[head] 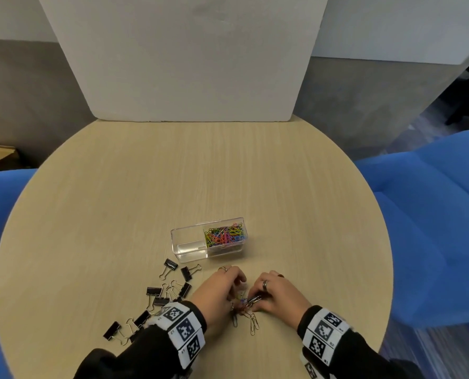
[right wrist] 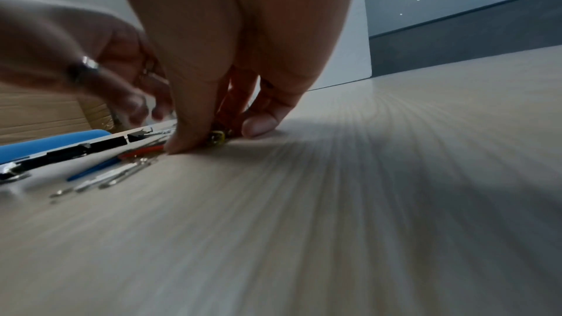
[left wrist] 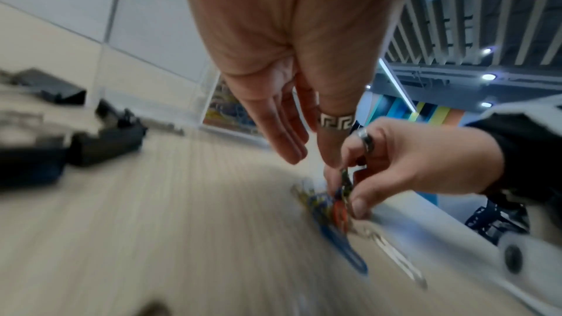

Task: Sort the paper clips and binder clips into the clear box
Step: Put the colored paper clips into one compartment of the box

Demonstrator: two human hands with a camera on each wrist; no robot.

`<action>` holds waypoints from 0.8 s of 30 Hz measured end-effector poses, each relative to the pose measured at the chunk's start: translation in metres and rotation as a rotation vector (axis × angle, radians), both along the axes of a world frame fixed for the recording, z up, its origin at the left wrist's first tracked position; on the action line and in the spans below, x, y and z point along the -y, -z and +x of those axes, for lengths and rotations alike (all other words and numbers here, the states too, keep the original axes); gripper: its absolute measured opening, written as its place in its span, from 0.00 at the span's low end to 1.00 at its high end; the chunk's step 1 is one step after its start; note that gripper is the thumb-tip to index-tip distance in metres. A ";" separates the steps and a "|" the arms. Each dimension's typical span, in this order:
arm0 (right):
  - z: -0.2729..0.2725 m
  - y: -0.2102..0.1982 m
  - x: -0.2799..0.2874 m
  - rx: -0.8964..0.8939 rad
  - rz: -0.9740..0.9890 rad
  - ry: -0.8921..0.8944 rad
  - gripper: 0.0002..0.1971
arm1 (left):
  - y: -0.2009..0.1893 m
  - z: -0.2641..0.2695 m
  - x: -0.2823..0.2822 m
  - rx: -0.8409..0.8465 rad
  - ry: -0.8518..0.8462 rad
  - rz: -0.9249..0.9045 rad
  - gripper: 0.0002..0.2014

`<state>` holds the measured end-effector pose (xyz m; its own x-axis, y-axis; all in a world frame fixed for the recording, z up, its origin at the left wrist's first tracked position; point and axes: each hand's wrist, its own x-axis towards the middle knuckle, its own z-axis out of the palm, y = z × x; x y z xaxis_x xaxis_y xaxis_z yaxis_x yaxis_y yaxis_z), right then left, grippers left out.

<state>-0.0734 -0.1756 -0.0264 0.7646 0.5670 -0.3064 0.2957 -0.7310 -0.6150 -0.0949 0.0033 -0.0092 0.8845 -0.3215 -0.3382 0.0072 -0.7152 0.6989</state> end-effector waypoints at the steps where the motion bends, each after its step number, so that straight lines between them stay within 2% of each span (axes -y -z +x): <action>1: 0.000 -0.001 -0.001 0.007 -0.009 0.002 0.12 | -0.006 0.001 -0.002 0.050 0.000 -0.010 0.18; 6: -0.001 -0.002 -0.005 0.022 -0.154 -0.044 0.13 | -0.039 0.019 -0.024 0.493 -0.072 -0.068 0.10; 8: -0.002 -0.003 -0.007 0.024 -0.213 -0.063 0.14 | -0.047 0.030 -0.036 0.703 -0.155 -0.014 0.10; 9: -0.002 -0.004 -0.008 0.025 -0.236 -0.069 0.14 | -0.049 0.036 -0.042 0.735 -0.209 0.045 0.12; 11: -0.002 -0.005 -0.009 0.024 -0.273 -0.085 0.14 | -0.052 0.044 -0.051 0.582 -0.261 0.176 0.23; 13: -0.002 -0.006 -0.011 0.008 -0.298 -0.100 0.14 | -0.048 0.048 -0.059 0.349 -0.207 0.287 0.35; 14: -0.002 -0.007 -0.012 -0.003 -0.303 -0.098 0.14 | -0.045 0.048 -0.060 0.291 -0.166 0.311 0.37; 18: 0.010 -0.024 -0.019 0.051 -0.236 -0.036 0.14 | -0.030 0.048 -0.060 0.245 -0.153 0.253 0.35; 24: 0.047 -0.063 -0.058 0.373 0.082 0.074 0.08 | -0.025 0.049 -0.062 0.243 -0.197 0.196 0.34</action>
